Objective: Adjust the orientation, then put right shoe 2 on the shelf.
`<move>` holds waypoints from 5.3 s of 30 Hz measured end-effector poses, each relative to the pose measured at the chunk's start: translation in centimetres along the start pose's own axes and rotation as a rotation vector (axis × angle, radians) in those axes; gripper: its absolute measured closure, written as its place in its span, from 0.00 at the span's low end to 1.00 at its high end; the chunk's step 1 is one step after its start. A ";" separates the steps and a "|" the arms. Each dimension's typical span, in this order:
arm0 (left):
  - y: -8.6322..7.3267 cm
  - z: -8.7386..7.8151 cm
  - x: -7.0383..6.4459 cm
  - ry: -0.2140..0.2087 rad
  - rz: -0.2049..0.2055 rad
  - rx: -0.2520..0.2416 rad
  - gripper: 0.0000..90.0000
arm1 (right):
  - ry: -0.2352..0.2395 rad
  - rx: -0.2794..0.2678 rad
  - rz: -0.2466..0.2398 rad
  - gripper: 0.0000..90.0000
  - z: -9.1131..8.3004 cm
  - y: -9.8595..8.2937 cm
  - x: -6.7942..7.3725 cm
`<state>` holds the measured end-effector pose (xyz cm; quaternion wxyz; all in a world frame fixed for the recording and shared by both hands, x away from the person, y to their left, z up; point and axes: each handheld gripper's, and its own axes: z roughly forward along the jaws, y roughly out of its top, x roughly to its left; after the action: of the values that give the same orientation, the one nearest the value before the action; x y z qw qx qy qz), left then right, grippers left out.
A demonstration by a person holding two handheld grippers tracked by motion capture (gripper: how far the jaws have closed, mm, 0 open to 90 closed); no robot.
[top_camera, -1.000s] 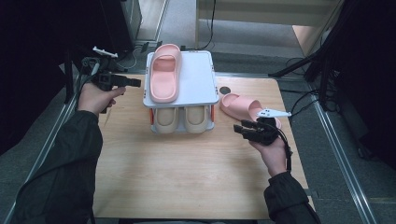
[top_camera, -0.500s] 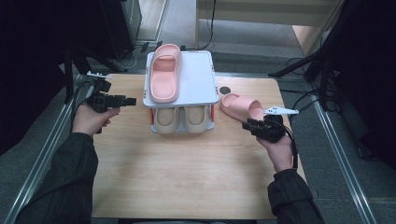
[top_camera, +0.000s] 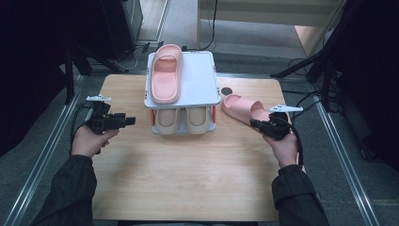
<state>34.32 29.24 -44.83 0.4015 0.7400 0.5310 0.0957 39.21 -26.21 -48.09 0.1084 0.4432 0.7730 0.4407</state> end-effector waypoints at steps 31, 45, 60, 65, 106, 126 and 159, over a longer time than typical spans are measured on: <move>-5.6 -2.4 -0.4 0.022 -0.030 0.000 0.45 | -0.099 0.085 0.060 1.00 3.8 1.0 -5.1; -5.8 -1.9 -0.5 0.024 -0.028 0.041 0.44 | -0.067 0.127 0.057 0.99 4.7 1.3 -3.4; -5.9 -1.6 0.0 0.021 -0.044 0.043 0.44 | -0.053 0.150 0.025 0.97 6.7 1.9 -0.8; -5.7 -1.5 0.4 0.022 -0.047 0.039 0.45 | -0.053 0.139 0.026 0.94 6.1 2.0 -0.7; -4.4 0.5 1.4 -0.033 -0.052 0.047 0.45 | -0.148 0.072 0.109 0.70 2.4 -0.5 -3.8; -7.1 -2.5 1.9 0.018 -0.104 0.014 0.45 | -0.175 0.078 0.168 0.69 4.8 1.0 -5.3; -7.1 -2.4 1.9 -0.006 -0.112 0.015 0.45 | -0.150 0.020 0.239 0.93 2.3 4.5 -3.5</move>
<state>28.71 32.91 -48.70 0.4025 0.7122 0.5712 0.0669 45.23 -26.60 -46.77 0.1083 0.5649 0.7087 0.4085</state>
